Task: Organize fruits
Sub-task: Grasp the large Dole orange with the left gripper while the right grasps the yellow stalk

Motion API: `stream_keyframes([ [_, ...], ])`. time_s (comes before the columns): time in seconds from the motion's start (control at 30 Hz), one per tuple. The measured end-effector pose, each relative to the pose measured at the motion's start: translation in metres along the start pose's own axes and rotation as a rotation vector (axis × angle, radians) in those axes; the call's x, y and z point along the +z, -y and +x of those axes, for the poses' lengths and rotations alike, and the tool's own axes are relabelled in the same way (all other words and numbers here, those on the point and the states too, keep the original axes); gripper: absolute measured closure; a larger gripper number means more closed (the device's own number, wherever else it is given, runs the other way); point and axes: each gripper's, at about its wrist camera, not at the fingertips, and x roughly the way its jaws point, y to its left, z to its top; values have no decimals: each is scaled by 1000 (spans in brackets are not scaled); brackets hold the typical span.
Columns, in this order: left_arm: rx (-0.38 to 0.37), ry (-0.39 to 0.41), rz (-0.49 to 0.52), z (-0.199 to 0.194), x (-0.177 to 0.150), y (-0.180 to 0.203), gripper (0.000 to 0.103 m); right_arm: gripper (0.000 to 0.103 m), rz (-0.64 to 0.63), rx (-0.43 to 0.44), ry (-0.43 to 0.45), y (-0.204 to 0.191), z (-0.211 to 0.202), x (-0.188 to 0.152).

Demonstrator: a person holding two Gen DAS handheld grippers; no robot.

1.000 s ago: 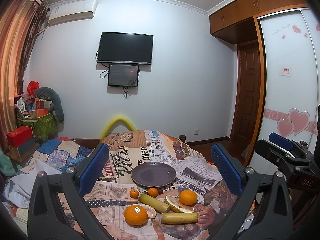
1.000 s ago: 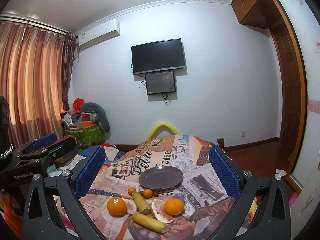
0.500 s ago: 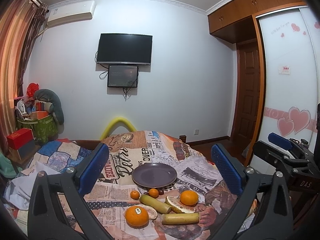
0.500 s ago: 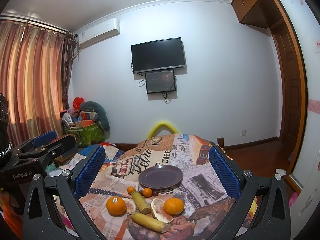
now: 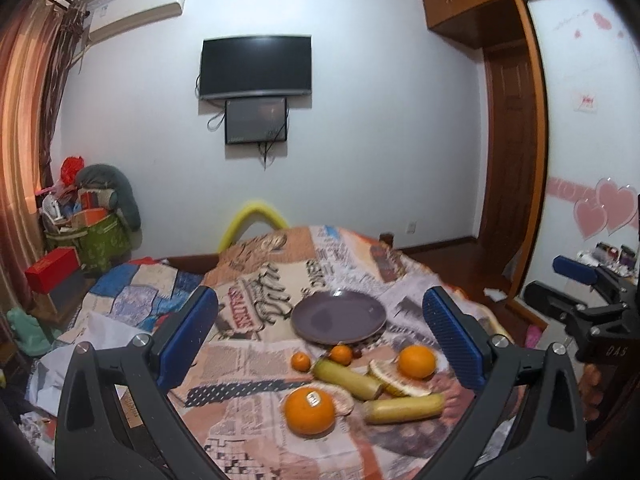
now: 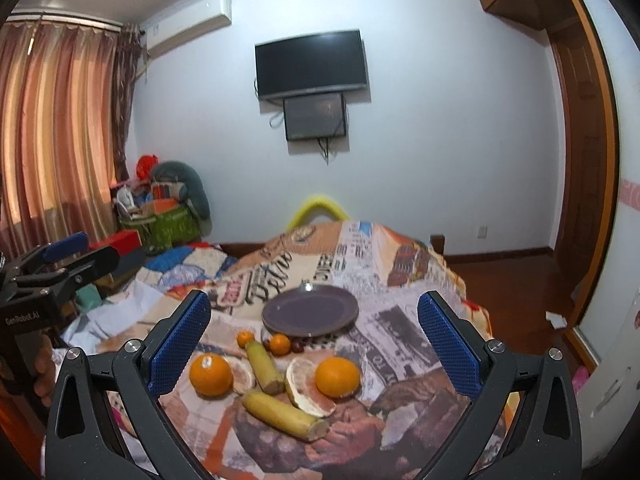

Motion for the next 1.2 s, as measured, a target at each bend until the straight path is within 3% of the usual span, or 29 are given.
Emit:
stream_keyframes([
  [0.23, -16, -167, 11, 41, -30, -23, 0, 0, -30, -18, -124, 4, 23, -20],
  [0.4, -41, -305, -1, 72, -60, -32, 0, 0, -34, -27, -264, 11, 51, -45],
  [0.57, -52, -412, -20, 96, -89, -38, 0, 0, -24, 7, -377, 14, 72, -69],
  [0.73, -82, -483, -52, 115, -109, -38, 1, 0, -50, 75, -449, 5, 88, -87],
  [0.87, -118, -544, -77, 134, -122, -37, 11, 2, -68, 90, -494, 0, 103, -99],
  [1.13, -168, -614, -103, 162, -138, -31, 15, 14, -52, 157, -531, 0, 116, -102],
  [1.2, -168, -621, -103, 167, -140, -29, 18, 21, -40, 183, -546, 0, 119, -105],
])
